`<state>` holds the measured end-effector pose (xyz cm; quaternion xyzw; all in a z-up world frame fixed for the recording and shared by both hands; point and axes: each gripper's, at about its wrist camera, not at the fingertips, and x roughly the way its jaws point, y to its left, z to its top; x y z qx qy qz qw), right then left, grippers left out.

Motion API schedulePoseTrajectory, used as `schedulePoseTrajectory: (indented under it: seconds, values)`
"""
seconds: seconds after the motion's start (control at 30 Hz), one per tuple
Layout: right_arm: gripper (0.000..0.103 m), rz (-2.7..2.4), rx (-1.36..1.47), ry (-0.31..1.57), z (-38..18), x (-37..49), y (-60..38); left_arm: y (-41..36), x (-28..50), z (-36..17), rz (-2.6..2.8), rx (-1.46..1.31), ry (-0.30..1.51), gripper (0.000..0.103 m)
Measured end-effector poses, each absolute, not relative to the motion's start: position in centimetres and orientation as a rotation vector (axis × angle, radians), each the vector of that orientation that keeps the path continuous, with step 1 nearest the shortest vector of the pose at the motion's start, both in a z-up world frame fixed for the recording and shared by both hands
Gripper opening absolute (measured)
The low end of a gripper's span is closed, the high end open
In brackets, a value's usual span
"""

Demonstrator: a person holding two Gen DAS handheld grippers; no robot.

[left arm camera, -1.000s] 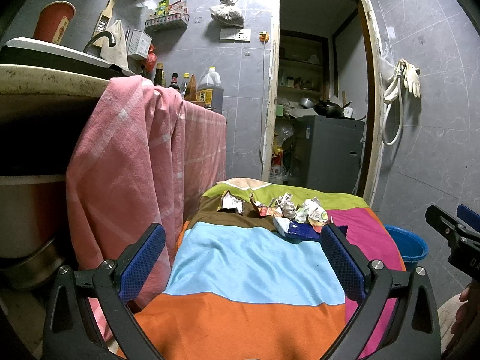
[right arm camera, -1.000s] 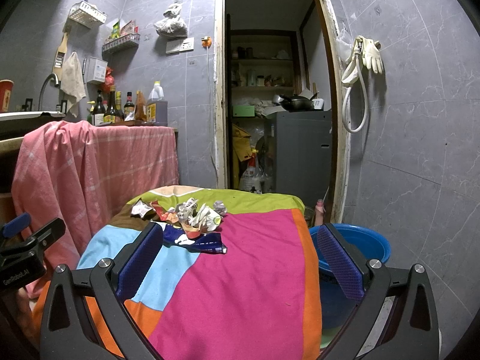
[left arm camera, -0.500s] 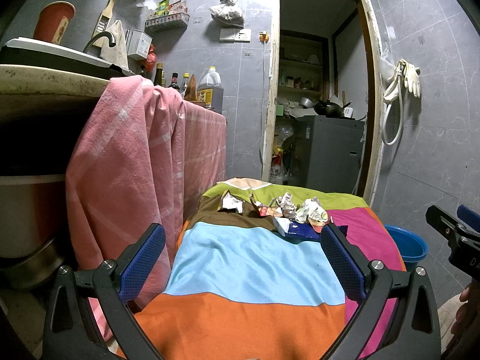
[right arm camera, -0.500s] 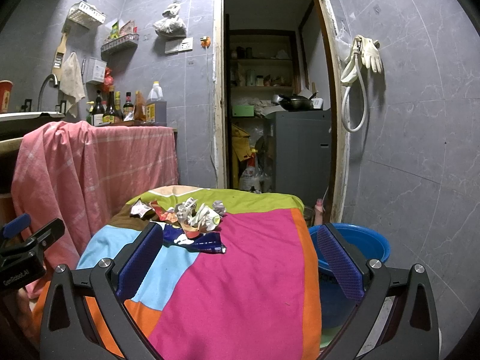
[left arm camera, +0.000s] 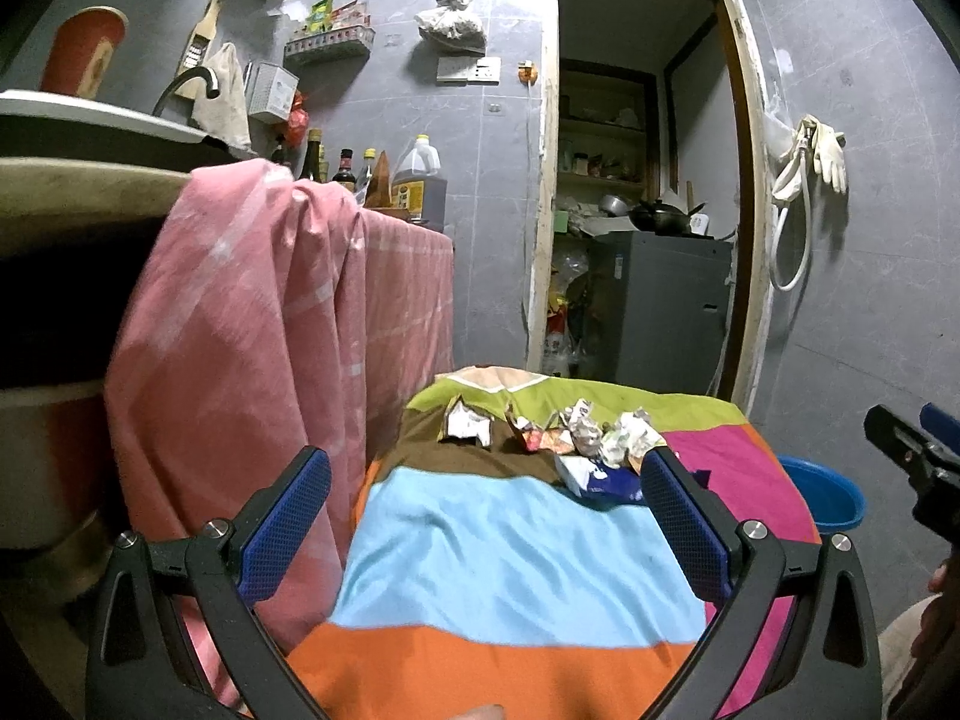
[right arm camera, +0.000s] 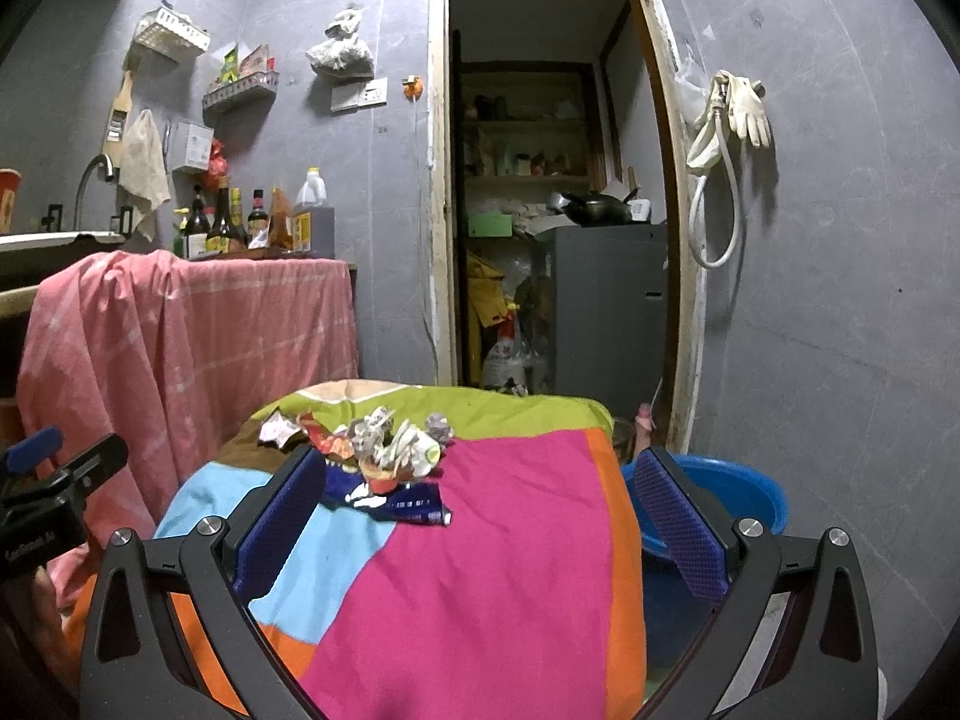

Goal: Collect trash
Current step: 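Grasp the blue wrapper with the left tool while the right tool grasps a red wrapper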

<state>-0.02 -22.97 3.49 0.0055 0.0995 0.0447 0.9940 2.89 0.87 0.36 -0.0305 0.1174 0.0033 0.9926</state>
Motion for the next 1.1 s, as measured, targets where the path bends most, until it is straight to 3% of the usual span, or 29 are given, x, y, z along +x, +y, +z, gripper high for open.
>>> schedulePoseTrajectory:
  seconds: [0.3,0.67,0.77,0.83,0.9,1.1]
  values:
    - [0.103,0.142,0.046,0.223,4.8,6.3,-24.5,1.5,7.6,1.0,-0.013,-0.073,0.281,0.101]
    - [0.103,0.233,0.016,0.344,3.0,13.1,-23.7,0.9,13.8,-1.0,-0.048,-0.081,0.463,0.100]
    - [0.085,0.267,0.007,0.399,2.0,14.6,-23.2,0.3,15.1,-1.4,-0.089,-0.084,0.500,0.093]
    - [0.064,0.290,-0.001,0.443,1.2,15.7,-22.8,0.0,15.8,-1.8,-0.117,-0.087,0.525,0.078]
    - [0.054,0.333,0.004,0.498,0.3,16.8,-22.4,-0.4,16.8,-2.2,-0.153,-0.094,0.562,0.067]
    - [0.046,0.413,0.010,0.569,-1.0,17.7,-21.7,-0.8,18.8,-3.2,-0.228,-0.144,0.651,0.050]
